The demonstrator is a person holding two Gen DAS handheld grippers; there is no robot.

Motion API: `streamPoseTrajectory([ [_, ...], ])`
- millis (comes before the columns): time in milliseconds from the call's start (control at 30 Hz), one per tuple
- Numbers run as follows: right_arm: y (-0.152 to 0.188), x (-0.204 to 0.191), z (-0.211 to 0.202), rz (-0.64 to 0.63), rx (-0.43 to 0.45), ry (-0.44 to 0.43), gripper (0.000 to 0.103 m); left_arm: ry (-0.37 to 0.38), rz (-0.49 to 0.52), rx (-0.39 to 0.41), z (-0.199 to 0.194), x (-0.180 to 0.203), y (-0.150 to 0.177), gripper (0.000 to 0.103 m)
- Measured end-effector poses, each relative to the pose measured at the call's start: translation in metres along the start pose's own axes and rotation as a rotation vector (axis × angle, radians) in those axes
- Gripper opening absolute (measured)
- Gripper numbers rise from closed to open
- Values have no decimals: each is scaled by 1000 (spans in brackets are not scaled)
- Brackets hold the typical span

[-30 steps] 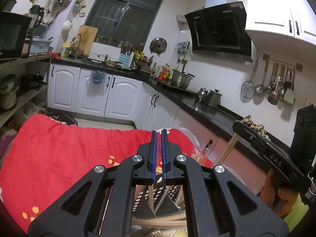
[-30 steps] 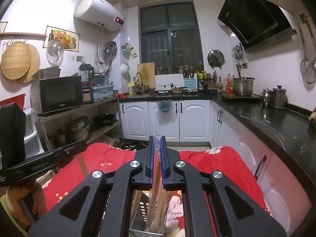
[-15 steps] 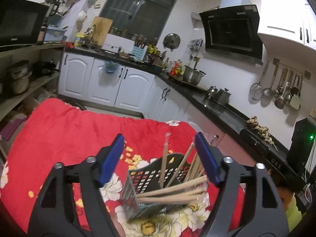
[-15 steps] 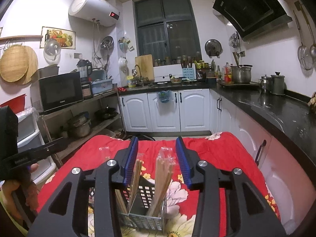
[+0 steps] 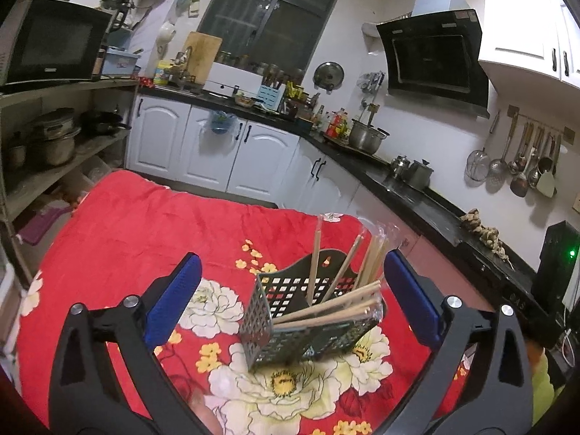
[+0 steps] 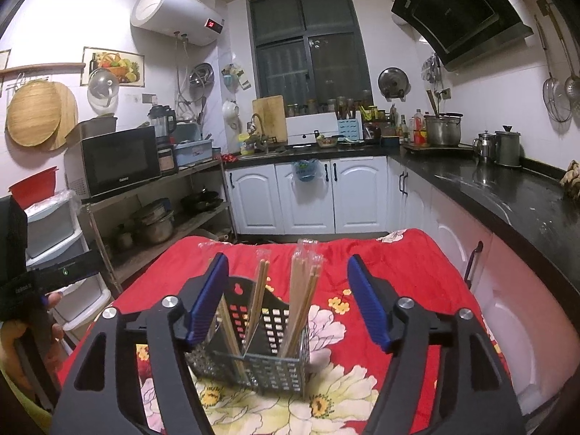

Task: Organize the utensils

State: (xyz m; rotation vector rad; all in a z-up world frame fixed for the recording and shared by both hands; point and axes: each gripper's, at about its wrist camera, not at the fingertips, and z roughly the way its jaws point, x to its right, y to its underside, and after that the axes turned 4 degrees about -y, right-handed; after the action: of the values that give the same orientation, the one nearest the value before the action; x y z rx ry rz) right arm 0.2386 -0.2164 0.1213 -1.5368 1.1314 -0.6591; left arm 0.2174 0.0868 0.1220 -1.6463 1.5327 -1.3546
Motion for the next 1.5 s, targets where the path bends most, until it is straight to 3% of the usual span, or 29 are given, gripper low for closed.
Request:
streamPoseTrajectory([
  [533,56,-22,-26,-28,-121,-17,89,-72,63,-103,-15,21,63,93],
  [833,102,-23,-24,-31,-221,2,92,-130,83,-155,-11,26,104,93],
  [1133,143,-18,-23,-25,-298,38,94,-176,109,-147,-13,35,128,93],
  [1267,152,-18,-28,-41,-268,70,95,-204,146,-130,-15,43,138,93],
  [1500,147,-20,-52,-58,-83,87,97,-245,171,-56,-20,54,148,93],
])
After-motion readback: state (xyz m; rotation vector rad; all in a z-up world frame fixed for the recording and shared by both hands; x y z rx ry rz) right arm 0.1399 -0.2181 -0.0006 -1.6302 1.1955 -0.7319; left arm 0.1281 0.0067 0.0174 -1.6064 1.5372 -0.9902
